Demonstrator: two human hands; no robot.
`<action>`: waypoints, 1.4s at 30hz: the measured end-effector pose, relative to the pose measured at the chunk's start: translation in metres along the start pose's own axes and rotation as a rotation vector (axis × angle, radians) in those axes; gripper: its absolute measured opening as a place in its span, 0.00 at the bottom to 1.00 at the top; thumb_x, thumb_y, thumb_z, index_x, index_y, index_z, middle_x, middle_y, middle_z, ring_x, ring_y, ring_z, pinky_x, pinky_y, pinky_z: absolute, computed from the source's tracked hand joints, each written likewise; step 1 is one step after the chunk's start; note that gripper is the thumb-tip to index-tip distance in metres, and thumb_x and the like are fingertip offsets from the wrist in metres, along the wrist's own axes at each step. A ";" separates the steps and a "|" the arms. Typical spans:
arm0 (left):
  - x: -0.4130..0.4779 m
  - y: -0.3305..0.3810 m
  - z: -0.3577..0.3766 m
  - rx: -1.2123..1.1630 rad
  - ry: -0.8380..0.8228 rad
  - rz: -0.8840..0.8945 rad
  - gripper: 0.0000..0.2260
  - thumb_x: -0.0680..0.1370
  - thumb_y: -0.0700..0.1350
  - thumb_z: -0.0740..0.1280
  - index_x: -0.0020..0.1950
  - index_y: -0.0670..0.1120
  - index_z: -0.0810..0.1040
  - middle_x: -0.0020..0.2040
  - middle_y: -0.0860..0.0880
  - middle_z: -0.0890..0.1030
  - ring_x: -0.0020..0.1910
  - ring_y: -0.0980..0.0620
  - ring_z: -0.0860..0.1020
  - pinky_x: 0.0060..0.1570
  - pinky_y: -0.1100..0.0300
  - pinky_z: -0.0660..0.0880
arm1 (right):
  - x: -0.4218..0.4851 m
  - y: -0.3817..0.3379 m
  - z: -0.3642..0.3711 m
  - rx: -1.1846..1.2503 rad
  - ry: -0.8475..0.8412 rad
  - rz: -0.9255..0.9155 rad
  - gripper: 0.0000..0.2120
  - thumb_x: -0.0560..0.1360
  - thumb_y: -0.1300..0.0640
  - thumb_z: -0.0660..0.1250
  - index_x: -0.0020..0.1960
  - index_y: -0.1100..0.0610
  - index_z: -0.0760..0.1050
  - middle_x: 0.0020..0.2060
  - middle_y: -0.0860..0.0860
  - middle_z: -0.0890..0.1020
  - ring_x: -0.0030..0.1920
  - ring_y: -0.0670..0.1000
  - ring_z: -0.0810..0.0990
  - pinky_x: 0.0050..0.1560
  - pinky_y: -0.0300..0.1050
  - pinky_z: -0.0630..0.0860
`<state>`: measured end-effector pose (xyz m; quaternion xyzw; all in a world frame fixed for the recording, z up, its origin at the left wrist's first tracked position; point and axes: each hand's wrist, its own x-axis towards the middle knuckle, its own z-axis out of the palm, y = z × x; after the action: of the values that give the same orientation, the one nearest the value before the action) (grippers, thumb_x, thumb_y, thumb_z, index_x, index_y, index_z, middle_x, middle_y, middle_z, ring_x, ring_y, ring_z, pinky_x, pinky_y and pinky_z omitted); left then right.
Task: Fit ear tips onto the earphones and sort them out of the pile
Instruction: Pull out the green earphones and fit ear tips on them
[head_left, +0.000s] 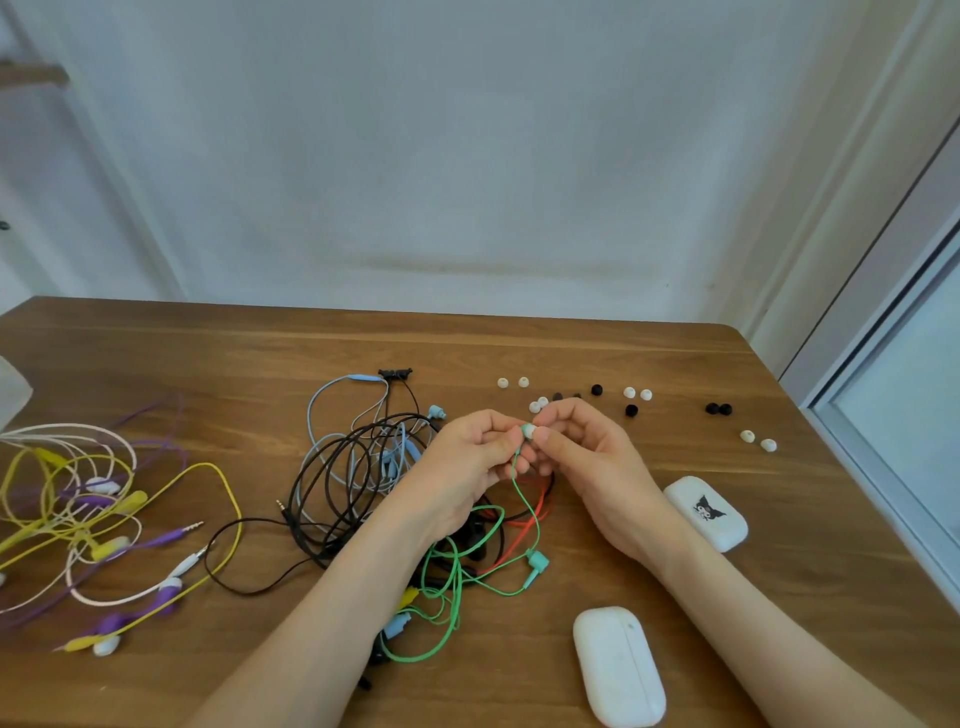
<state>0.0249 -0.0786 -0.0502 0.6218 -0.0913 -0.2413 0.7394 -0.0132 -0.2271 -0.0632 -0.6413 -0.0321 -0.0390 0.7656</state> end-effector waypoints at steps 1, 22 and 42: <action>0.000 0.000 0.000 0.000 0.001 0.006 0.06 0.80 0.34 0.61 0.47 0.39 0.77 0.31 0.49 0.79 0.31 0.58 0.76 0.36 0.66 0.74 | 0.000 0.000 0.000 0.005 0.003 -0.001 0.04 0.75 0.62 0.68 0.48 0.61 0.76 0.40 0.61 0.78 0.42 0.57 0.75 0.41 0.42 0.75; -0.002 -0.004 0.000 0.106 0.005 0.103 0.06 0.80 0.35 0.62 0.47 0.41 0.78 0.33 0.50 0.80 0.33 0.57 0.76 0.35 0.67 0.73 | 0.000 -0.002 0.004 0.116 -0.023 0.071 0.02 0.77 0.66 0.62 0.47 0.63 0.73 0.37 0.61 0.78 0.40 0.57 0.76 0.40 0.42 0.73; -0.002 0.001 0.003 -0.002 0.012 -0.016 0.06 0.79 0.36 0.63 0.52 0.39 0.80 0.36 0.47 0.81 0.34 0.55 0.77 0.36 0.66 0.75 | -0.001 0.000 0.007 -0.284 0.199 -0.033 0.06 0.79 0.63 0.62 0.50 0.58 0.78 0.39 0.50 0.82 0.37 0.43 0.78 0.38 0.37 0.76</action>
<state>0.0217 -0.0804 -0.0479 0.6234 -0.0816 -0.2435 0.7385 -0.0141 -0.2202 -0.0625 -0.7355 0.0393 -0.1191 0.6658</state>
